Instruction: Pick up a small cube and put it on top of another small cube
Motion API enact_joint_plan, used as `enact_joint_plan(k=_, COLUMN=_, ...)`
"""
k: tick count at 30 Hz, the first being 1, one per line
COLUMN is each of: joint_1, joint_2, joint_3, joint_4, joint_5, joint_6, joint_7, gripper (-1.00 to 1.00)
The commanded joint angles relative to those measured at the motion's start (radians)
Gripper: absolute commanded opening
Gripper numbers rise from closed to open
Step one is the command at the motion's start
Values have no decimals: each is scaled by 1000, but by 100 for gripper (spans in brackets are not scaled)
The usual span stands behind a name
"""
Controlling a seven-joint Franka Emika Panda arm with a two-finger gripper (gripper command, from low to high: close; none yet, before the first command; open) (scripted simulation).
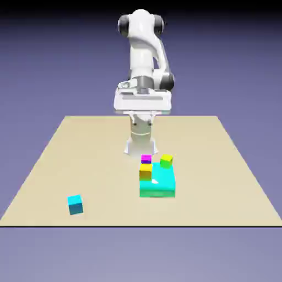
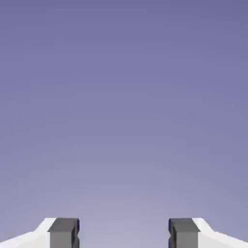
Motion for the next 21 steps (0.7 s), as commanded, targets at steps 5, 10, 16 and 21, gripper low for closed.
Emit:
enact_joint_plan(k=5, joint_1=6, joint_2=162, joint_3=-91, joint_4=83, joint_5=107, joint_6=-63, joint_7=-218, gripper=0)
enact_joint_plan(k=10, joint_1=13, joint_2=323, joint_3=-183, joint_4=166, joint_5=215, joint_6=-127, joint_7=-435, gripper=0)
enact_joint_plan(k=16, joint_1=20, joint_2=517, joint_3=-292, joint_4=265, joint_5=343, joint_6=-203, joint_7=-696, gripper=0)
enact_joint_plan(k=21, joint_1=27, joint_2=679, joint_3=-384, joint_4=348, joint_5=451, joint_6=-266, joint_7=-913, gripper=0)
